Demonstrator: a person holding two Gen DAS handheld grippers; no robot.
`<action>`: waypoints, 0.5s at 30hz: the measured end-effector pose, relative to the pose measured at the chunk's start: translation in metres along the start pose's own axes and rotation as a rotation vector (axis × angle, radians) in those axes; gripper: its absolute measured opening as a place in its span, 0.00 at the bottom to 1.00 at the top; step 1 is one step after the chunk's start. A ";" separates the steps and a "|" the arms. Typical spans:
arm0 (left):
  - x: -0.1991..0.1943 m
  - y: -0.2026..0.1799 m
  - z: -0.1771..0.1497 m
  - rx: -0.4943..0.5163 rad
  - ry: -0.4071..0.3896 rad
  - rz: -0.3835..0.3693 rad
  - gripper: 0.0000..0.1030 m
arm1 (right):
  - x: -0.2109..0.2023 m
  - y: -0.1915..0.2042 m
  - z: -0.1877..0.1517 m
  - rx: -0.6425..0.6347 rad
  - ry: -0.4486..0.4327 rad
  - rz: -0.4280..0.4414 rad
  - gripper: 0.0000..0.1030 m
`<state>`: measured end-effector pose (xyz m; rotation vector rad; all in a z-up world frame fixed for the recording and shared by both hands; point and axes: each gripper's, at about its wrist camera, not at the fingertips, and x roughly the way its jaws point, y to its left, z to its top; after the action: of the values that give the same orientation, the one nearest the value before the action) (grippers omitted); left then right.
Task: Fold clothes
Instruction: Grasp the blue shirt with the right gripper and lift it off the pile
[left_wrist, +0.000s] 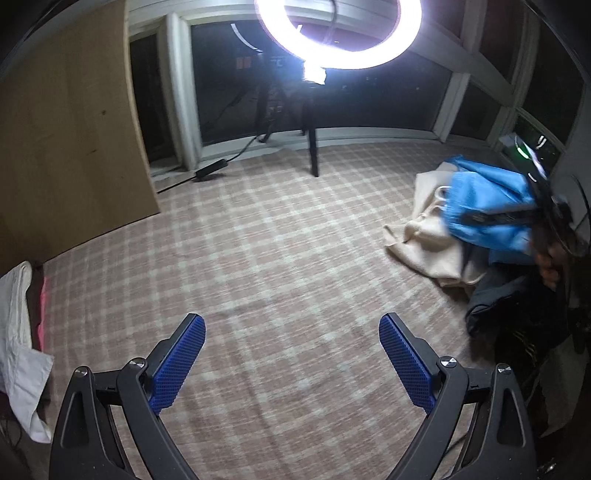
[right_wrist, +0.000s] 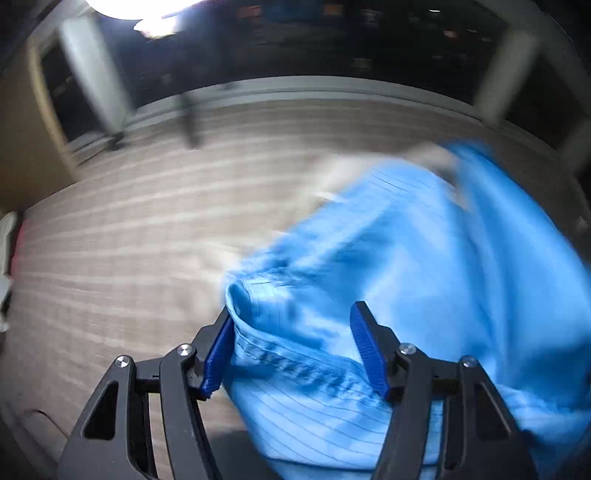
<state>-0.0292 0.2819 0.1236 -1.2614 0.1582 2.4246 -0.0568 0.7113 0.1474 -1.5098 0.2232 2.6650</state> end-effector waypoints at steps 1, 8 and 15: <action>0.001 0.004 0.000 -0.008 0.005 0.005 0.93 | 0.012 -0.007 -0.002 0.009 0.030 -0.004 0.47; 0.011 0.006 0.006 -0.023 0.022 0.004 0.93 | 0.002 -0.116 -0.047 0.285 0.008 0.039 0.06; 0.006 -0.018 0.005 0.052 0.018 -0.019 0.93 | -0.024 -0.056 -0.017 0.125 -0.024 -0.040 0.47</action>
<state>-0.0286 0.3017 0.1233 -1.2560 0.2122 2.3786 -0.0226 0.7637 0.1547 -1.4293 0.3467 2.5839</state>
